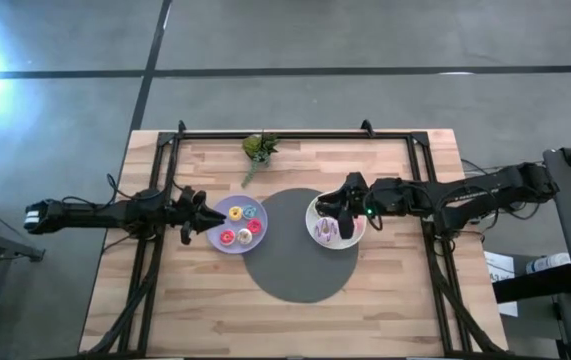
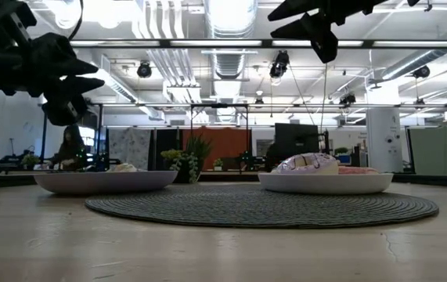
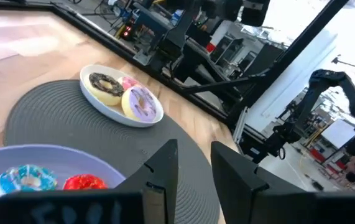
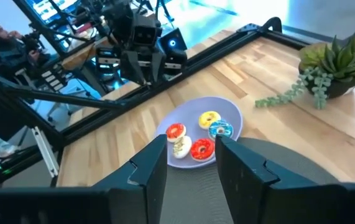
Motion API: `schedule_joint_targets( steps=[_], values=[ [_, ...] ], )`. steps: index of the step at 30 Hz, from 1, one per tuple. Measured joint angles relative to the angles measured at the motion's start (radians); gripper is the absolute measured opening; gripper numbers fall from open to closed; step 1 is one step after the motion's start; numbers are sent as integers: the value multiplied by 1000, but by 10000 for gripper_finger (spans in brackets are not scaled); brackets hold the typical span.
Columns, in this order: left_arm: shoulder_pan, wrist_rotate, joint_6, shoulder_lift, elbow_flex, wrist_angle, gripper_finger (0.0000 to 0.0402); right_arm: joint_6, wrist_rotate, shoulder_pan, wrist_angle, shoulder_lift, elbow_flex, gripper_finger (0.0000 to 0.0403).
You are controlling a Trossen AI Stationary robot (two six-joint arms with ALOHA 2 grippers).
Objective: Pick & Place donuts
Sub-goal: Return to Home Position
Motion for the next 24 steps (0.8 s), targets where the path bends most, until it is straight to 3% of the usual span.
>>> schedule_joint_targets(
  steps=[5,24],
  values=[
    [-64,-9,0,-78,0,-32,71,-17,0,1,2,-7,0,122],
    [-69,-10,0,-271,-3,-54,71,-48,0,-12,1,-12,-5,123]
  ],
)
